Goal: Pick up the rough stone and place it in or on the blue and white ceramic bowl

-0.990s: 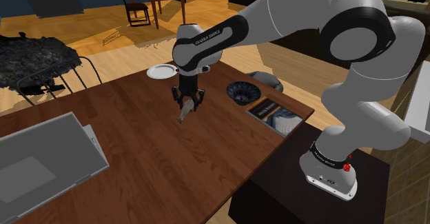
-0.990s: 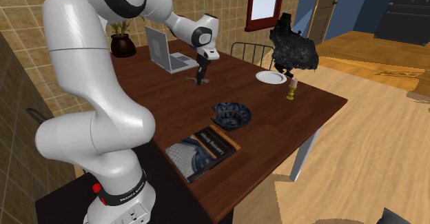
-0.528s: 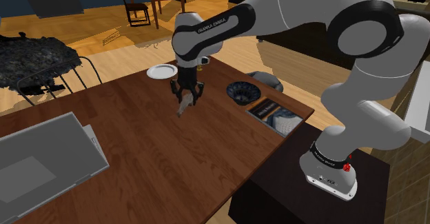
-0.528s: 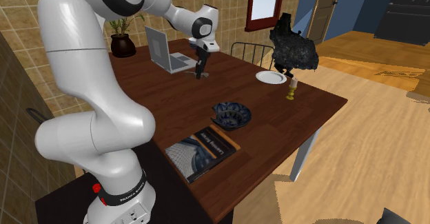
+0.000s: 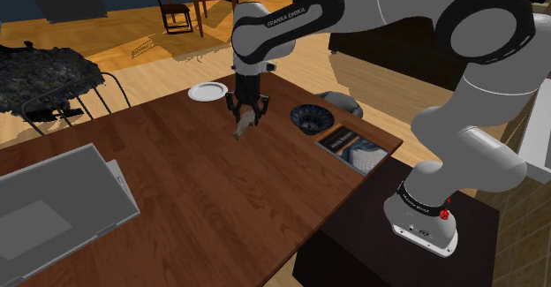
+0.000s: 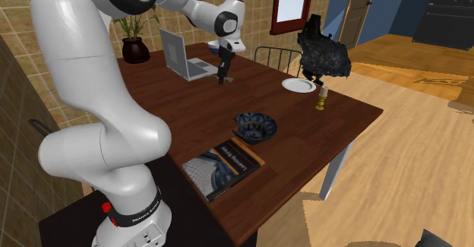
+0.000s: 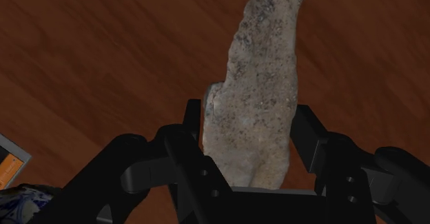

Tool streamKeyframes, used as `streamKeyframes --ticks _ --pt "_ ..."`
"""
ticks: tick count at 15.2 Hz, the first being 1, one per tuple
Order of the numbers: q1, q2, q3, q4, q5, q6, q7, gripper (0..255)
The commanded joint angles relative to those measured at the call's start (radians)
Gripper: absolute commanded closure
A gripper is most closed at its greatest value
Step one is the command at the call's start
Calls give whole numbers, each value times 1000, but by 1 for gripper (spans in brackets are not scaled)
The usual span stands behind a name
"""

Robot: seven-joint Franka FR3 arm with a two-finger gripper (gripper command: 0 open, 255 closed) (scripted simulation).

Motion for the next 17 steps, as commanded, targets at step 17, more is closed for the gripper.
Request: streamKeyframes --ticks 17 --pt "-147 390 -175 -321 -344 31 -164 255"
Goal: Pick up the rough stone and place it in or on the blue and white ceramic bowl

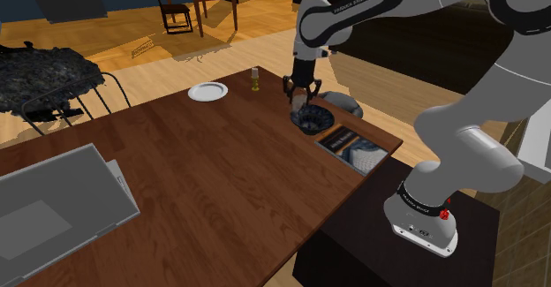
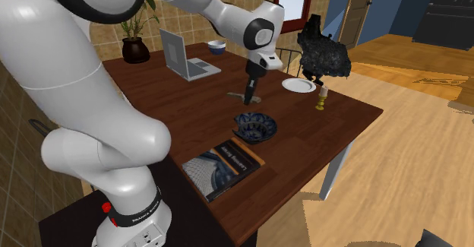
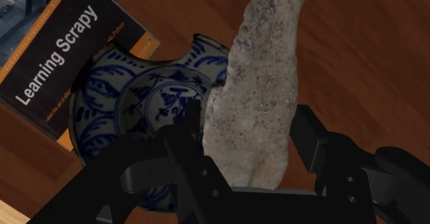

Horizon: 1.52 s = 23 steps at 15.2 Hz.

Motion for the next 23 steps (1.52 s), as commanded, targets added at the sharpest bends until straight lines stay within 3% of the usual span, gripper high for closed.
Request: streamKeyframes --ticks 1,5,12,18,23 --pt "-27 26 -20 -16 -31 -4 -29 255" --pt "-79 68 -65 -30 -87 -23 -92 255" --pt "-53 -8 -110 -80 -22 71 -156 255" --pt "-30 -102 -145 -114 74 147 -239 255" --pt "-31 -102 -144 -114 74 147 -239 255"
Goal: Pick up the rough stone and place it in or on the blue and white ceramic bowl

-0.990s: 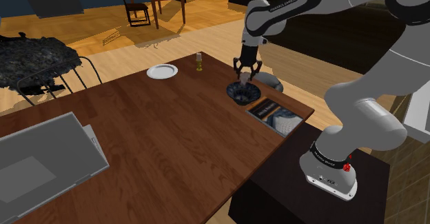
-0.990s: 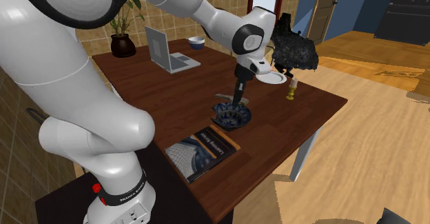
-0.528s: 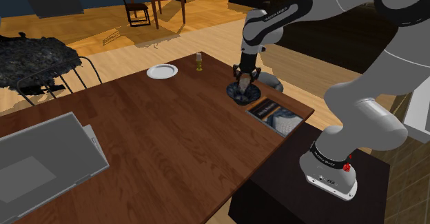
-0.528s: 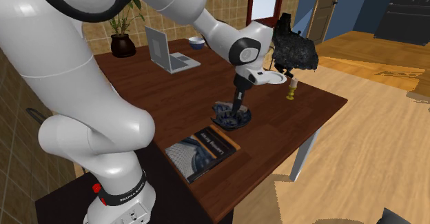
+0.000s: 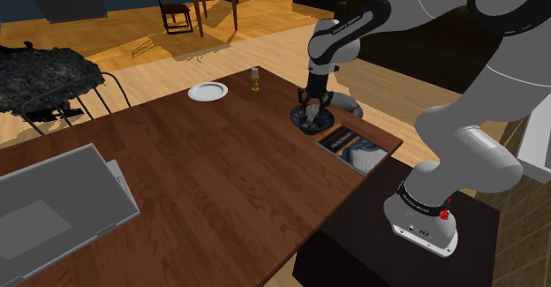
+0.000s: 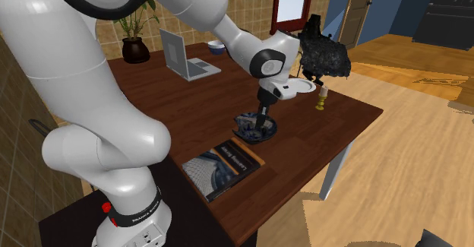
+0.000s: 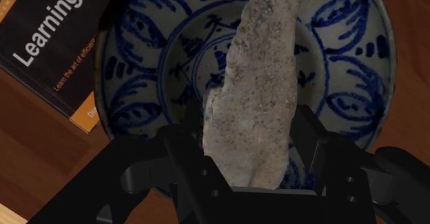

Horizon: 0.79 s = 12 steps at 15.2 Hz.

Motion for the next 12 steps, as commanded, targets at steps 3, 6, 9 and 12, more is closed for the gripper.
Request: streamKeyframes --ticks 3,6,9,12 --pt "0 -2 0 0 2 1 -2 255" --pt "0 -2 0 0 2 1 -2 0" --pt "0 -2 0 0 2 1 -2 0" --pt "-16 84 16 60 -90 -97 67 0"
